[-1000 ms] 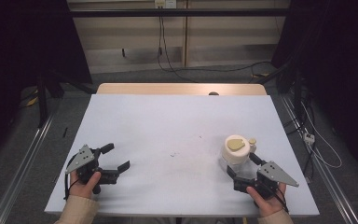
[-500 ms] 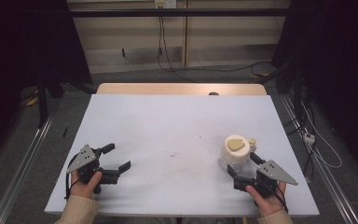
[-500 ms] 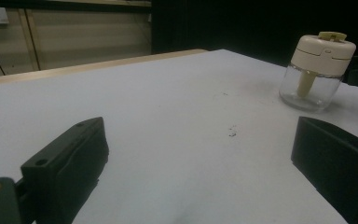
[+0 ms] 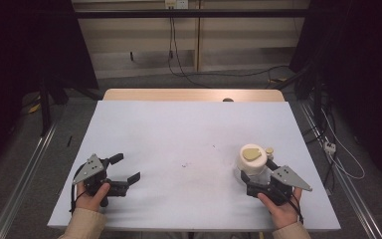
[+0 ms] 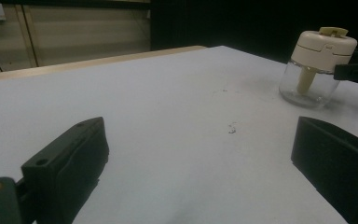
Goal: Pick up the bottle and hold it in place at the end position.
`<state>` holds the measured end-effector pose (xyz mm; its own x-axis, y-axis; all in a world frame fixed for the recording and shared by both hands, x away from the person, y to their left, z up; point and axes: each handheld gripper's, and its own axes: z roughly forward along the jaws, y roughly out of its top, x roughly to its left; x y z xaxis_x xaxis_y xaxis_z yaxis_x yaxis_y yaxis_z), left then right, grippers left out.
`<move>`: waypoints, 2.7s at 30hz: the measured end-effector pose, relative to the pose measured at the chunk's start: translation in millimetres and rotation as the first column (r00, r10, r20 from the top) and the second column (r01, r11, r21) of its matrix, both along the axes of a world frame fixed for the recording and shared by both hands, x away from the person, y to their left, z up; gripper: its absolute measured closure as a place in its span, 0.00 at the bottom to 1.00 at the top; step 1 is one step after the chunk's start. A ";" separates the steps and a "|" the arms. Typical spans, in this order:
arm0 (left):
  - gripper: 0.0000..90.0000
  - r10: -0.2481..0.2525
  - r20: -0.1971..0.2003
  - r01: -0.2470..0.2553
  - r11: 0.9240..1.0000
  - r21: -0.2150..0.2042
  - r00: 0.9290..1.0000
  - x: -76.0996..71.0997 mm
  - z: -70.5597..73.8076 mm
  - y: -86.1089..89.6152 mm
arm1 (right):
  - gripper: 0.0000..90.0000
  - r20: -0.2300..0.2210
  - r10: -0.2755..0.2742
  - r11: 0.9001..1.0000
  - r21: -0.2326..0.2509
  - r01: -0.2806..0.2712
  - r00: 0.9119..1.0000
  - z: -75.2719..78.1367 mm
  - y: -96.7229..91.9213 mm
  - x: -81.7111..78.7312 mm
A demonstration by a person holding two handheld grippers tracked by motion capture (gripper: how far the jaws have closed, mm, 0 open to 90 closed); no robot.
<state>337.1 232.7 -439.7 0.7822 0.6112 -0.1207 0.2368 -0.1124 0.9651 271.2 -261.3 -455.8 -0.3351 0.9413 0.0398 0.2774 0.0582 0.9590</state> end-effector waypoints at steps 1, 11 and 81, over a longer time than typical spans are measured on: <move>0.04 -0.002 0.002 0.002 1.000 0.002 1.000 0.2 0.0 0.0 | 0.05 0.000 0.000 1.000 -0.002 0.000 1.000 -0.2 0.3 1.0; 0.04 -0.003 0.003 0.003 1.000 0.004 1.000 0.2 -0.1 -0.6 | 0.04 -0.007 -0.002 1.000 0.002 0.002 1.000 -0.8 3.7 7.6; 0.04 -0.007 -0.007 0.007 1.000 0.005 1.000 0.3 -1.5 -1.5 | 0.07 0.033 0.032 0.997 0.069 -0.034 0.999 17.8 36.3 45.1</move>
<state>337.4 231.2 -441.2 0.7858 0.6061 -0.1233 0.2429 -0.1190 0.9627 316.3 -225.1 -438.0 -0.3678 0.9252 0.0933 0.2457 -0.0001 0.9693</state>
